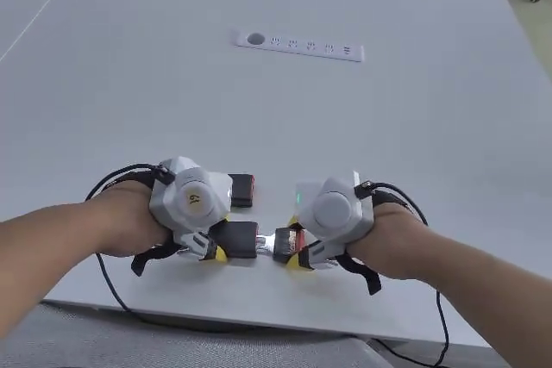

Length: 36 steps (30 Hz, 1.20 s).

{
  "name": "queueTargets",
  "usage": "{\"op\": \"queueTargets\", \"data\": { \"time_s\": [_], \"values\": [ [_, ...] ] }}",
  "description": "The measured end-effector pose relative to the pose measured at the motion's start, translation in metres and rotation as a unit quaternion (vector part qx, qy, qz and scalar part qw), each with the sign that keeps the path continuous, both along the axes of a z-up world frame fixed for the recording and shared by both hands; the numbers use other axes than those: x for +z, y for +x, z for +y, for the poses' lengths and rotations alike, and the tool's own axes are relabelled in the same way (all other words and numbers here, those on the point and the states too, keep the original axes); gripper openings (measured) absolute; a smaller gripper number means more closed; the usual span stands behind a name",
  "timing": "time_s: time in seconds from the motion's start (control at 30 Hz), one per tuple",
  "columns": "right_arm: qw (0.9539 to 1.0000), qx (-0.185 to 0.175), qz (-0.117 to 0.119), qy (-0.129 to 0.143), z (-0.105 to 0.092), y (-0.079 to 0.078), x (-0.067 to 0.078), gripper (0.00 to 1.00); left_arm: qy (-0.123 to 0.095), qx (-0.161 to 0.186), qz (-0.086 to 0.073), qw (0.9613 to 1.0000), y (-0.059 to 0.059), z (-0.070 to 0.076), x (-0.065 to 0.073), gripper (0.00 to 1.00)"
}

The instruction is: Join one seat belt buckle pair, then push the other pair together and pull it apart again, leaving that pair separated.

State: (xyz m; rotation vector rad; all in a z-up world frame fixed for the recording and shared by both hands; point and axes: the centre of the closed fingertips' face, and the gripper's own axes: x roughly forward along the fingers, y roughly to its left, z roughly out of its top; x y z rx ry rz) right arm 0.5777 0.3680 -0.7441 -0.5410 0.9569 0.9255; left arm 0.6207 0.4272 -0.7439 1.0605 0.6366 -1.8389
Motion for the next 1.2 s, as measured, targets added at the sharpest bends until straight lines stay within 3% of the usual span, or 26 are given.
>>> {"op": "queueTargets", "data": {
  "time_s": [0.3, 1.2],
  "values": [
    [0.9999, -0.009, -0.005, 0.009, -0.001, 0.0004, 0.0002, 0.33, -0.002, -0.003, 0.005, 1.0, 0.0005, -0.0001, 0.0001, 0.33],
    [0.9998, -0.019, -0.006, 0.001, 0.0057, 0.0081, -0.0002, 0.3, -0.003, -0.008, 0.01, 0.9999, 0.0008, 0.0, -0.0001, 0.32]
  ]
}}
